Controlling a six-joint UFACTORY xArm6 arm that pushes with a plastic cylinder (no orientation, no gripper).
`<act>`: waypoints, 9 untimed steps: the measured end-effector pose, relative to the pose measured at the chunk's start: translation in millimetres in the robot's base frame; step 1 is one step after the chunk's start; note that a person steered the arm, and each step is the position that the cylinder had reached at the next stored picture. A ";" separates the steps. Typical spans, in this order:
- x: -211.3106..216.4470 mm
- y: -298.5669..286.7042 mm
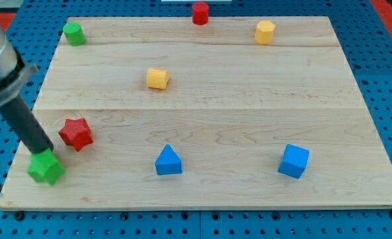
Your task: Push the red star to the center left
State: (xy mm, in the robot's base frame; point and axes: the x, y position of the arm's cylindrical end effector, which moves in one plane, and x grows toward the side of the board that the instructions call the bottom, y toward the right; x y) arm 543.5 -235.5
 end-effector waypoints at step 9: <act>-56.6 82.1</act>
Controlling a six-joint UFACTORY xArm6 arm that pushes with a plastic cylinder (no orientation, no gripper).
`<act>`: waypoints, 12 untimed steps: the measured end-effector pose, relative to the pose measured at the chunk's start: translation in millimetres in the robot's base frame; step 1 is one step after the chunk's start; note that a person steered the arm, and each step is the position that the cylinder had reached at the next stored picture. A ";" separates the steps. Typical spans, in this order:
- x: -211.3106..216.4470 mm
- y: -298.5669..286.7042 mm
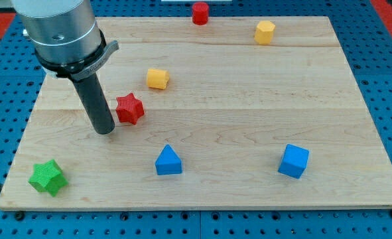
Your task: Push the red star to the center left
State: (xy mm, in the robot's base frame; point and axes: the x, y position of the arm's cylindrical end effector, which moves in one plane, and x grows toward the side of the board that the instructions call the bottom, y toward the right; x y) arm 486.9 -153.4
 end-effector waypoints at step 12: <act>-30.8 130.7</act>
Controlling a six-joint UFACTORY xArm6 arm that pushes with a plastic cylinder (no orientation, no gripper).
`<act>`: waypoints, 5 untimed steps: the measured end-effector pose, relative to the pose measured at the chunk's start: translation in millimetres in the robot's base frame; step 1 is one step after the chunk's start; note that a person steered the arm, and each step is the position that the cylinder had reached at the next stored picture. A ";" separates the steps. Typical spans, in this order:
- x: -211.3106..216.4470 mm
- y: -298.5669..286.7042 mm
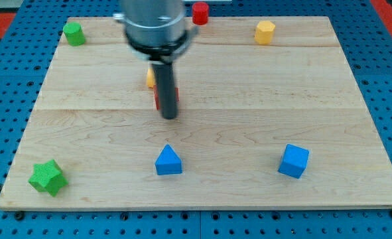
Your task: Push the red star to the center left
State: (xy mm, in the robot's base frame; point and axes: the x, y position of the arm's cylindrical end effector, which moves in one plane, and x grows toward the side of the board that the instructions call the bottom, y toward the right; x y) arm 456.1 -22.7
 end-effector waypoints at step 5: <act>-27.1 -47.0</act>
